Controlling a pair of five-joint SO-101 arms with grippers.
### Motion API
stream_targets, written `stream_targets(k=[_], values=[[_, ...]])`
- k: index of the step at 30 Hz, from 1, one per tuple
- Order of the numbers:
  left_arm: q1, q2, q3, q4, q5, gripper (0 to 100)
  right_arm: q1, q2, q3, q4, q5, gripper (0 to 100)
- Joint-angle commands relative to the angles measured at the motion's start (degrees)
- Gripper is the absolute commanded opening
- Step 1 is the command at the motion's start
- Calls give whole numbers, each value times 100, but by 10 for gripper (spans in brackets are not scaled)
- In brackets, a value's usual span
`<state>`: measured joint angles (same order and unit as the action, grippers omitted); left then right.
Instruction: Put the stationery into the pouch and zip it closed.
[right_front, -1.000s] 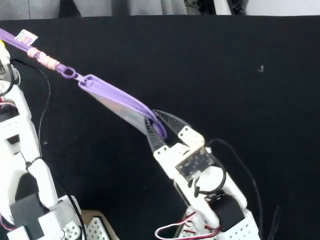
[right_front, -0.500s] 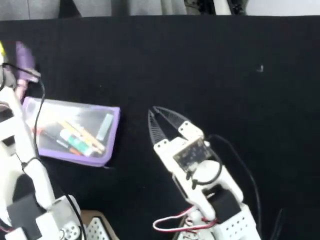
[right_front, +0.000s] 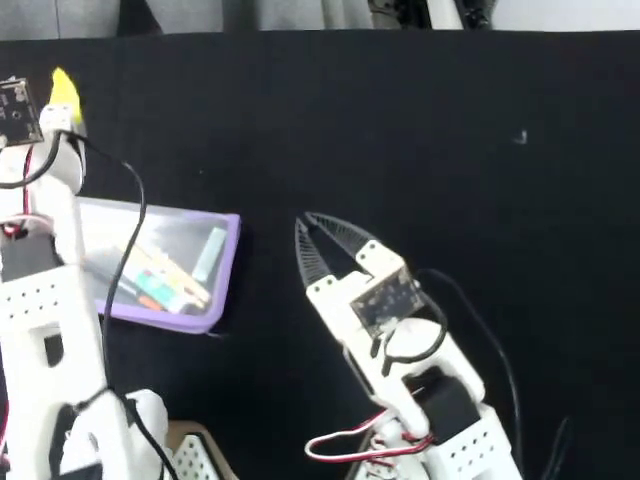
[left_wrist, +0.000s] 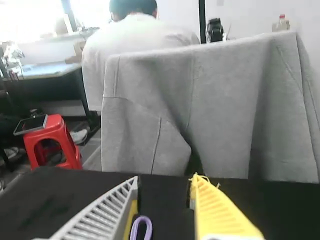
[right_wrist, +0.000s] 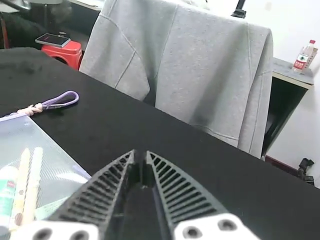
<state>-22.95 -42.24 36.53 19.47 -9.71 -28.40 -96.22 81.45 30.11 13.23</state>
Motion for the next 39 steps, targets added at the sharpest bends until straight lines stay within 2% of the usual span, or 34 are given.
stream_targets(k=[1, 7, 10, 12, 15, 18, 20, 25, 29, 32, 39], values=[[13, -774, -119, 1319, 44, 170, 132, 40, -13, -97, -53, 15], [22, -2022, 66, 3332, 70, 170, 220, 40, -13, -123, -53, 15], [22, -2743, 374, 3930, 79, 169, 492, 40, -22, -220, -70, 15], [22, -3314, 752, 4141, 88, 133, 721, 40, 4, -387, -325, 15], [13, -4325, 1402, 4229, 88, 21, 1064, 40, -22, -492, -659, 15], [13, -5512, 2149, 4229, 88, 54, 1354, 40, -31, -501, -677, 15], [13, -6312, 2677, 4202, 79, 30, 1521, 40, -13, -501, -686, 15], [-180, -5987, 3152, 4070, 176, 30, 1864, 40, 233, -440, -686, 15], [-268, -6259, 3899, 3657, 949, 30, 1916, 40, 585, -440, -651, 15], [-233, -6259, 4365, 3631, 1257, 30, 1925, 40, 690, -352, -651, 15], [-207, -6242, 5156, 3727, 1319, 30, 1916, 31, 277, 1090, -651, 15]])
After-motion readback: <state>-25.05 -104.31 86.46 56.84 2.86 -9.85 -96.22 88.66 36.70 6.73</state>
